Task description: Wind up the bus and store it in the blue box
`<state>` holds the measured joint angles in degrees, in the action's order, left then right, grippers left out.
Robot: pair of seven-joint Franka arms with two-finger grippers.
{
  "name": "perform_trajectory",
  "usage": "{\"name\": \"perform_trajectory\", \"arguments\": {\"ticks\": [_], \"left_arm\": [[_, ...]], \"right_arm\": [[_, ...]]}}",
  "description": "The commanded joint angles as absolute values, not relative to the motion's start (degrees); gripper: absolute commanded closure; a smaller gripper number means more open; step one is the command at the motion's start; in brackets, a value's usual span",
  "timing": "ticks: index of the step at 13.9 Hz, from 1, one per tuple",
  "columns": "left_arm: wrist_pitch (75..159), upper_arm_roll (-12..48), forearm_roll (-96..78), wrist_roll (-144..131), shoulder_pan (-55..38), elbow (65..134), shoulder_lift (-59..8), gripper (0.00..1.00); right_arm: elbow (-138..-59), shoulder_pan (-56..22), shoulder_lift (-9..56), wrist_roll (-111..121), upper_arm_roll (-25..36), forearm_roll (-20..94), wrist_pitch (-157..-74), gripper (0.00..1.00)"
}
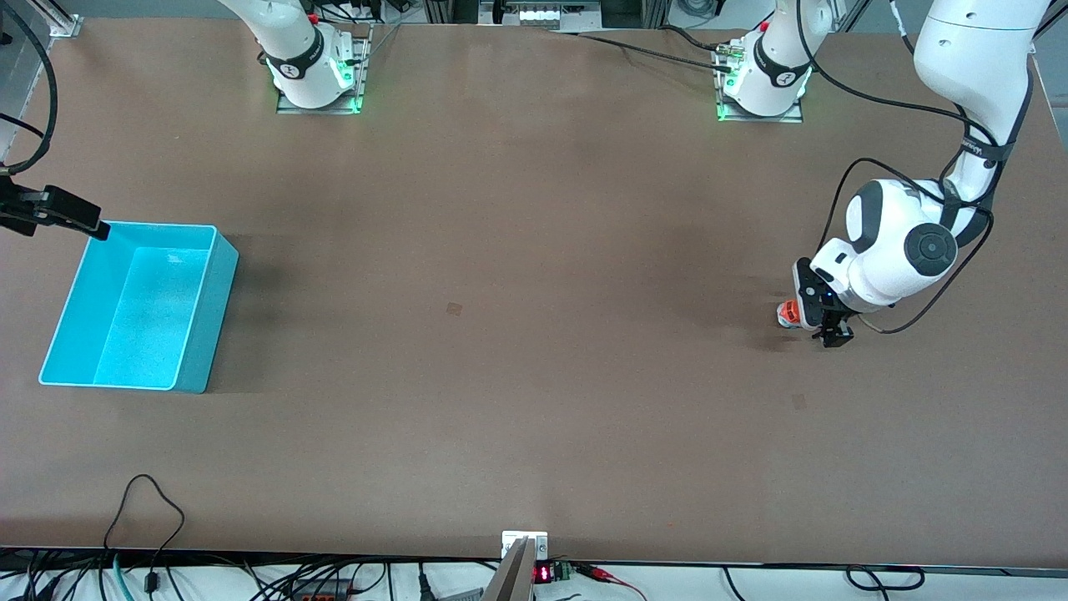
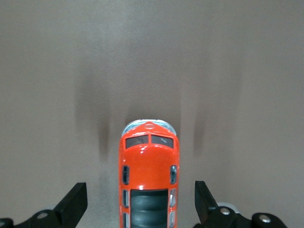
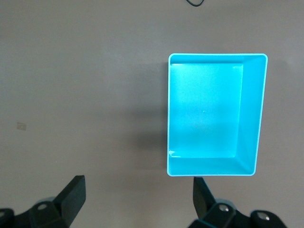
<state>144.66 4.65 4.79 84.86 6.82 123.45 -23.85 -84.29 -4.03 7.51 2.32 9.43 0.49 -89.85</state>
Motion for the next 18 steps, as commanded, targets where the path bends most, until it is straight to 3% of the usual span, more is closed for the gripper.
{"name": "perform_trajectory", "arguments": {"ticks": [1,5,8,18], "left_arm": [[145.37,4.83,5.8,85.61,7.03,124.63,-22.76,0.1],[145.46,4.83,5.89,85.61,7.03,124.54,-23.11,0.26],[145.46,4.75,5.8,85.52,7.03,124.37,-23.29,0.27],[145.37,4.75,5.27,85.52,7.21,124.01,-23.9,0.57]], "right_arm": [[-83.5,-3.96,7.73,2.46,9.49,1.49,-89.91,0.0],[-83.5,-3.96,7.73,2.55,9.49,1.49,-89.83,0.0],[-83.5,-3.78,7.74,2.55,9.49,1.49,-89.83,0.0],[-83.5,-3.78,7.73,2.55,9.49,1.49,-89.91,0.0]]}}
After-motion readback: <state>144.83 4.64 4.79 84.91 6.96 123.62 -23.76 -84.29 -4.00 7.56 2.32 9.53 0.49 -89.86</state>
